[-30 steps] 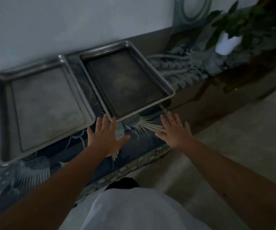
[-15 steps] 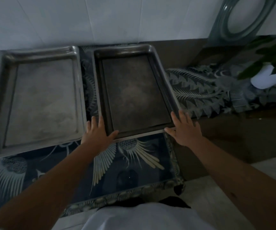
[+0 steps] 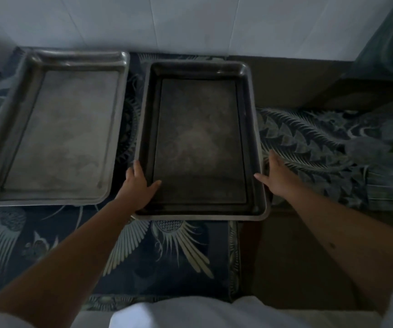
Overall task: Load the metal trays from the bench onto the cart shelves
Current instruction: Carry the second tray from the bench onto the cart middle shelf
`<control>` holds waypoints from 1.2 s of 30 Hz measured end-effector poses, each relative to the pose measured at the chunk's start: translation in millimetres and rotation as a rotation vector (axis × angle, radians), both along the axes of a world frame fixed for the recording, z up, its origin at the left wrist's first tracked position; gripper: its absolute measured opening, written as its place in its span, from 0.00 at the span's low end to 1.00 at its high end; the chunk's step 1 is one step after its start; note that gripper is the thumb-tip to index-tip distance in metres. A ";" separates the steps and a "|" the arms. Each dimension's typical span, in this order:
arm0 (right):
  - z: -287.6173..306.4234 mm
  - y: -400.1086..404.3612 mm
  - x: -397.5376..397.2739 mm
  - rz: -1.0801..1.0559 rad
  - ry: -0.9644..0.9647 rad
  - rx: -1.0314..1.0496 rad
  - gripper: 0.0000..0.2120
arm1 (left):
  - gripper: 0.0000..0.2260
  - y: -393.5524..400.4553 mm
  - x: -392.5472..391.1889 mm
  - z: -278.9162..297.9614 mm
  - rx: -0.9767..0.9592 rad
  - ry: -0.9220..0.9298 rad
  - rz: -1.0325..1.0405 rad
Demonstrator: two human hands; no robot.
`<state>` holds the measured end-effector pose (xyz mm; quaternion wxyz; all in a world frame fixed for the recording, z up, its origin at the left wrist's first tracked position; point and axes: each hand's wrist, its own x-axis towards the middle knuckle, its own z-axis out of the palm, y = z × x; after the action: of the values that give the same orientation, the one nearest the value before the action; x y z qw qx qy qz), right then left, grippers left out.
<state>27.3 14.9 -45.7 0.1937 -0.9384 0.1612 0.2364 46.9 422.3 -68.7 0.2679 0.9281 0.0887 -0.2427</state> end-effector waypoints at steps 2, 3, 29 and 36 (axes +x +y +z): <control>-3.8 -6.4 12.6 0.012 -0.045 0.041 0.43 | 0.46 -0.7 14.2 -1.3 -0.022 0.006 0.070; -5.9 -8.2 18.7 0.057 -0.075 0.030 0.39 | 0.45 -0.8 21.1 -2.0 -0.034 0.007 0.112; -3.0 -3.7 6.9 -0.118 -0.247 0.155 0.14 | 0.12 9.6 -8.4 -1.7 -0.046 -0.265 0.321; 36.2 2.5 -10.2 -0.032 -0.351 0.207 0.13 | 0.13 22.2 -45.0 42.0 -0.030 -0.320 0.336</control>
<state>17.1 17.4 -9.5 0.3180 -0.9376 0.1148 0.0813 1.9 444.5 -26.7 0.3289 0.9230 0.1946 -0.0459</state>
